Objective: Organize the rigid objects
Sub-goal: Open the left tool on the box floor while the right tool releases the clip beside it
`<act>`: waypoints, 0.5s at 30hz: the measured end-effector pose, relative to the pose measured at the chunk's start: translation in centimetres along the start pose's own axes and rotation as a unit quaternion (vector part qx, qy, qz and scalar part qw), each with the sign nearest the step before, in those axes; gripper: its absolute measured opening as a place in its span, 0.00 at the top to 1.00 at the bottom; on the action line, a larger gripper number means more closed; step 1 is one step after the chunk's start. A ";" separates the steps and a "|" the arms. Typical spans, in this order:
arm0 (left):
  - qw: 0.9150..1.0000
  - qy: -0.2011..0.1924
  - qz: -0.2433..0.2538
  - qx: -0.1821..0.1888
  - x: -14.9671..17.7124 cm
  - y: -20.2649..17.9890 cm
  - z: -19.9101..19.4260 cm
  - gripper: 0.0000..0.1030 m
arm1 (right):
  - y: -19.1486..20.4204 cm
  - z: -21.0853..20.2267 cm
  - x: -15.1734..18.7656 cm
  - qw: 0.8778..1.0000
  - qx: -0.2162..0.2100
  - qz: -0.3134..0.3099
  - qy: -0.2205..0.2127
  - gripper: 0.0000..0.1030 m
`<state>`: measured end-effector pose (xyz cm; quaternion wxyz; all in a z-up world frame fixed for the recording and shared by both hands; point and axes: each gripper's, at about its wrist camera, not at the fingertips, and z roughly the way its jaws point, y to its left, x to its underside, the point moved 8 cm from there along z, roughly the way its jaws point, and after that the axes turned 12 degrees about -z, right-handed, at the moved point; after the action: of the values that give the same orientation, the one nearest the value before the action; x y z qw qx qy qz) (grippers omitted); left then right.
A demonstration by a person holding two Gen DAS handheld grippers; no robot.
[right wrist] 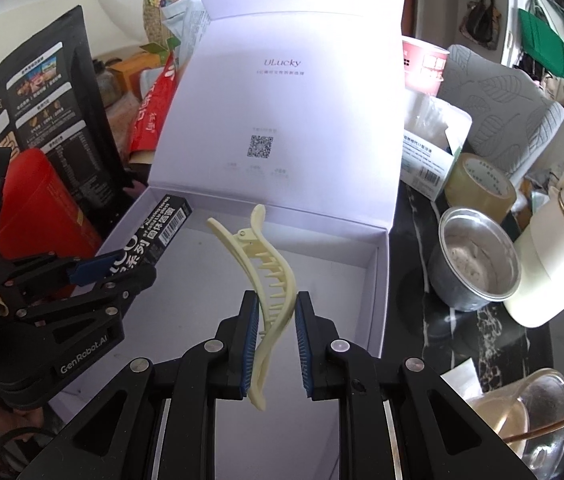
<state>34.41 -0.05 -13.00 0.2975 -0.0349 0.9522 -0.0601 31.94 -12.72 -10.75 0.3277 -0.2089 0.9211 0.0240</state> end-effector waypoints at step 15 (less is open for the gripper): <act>0.999 0.028 -0.018 -0.030 0.1 0.4 0.9 0.74 | -0.9 -0.3 1.1 0.999 0.016 0.016 0.024 0.62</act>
<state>34.81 0.23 -13.82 0.2685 -0.0591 0.9607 -0.0379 31.35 -14.04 -11.10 0.3084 -0.1890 0.9322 0.0099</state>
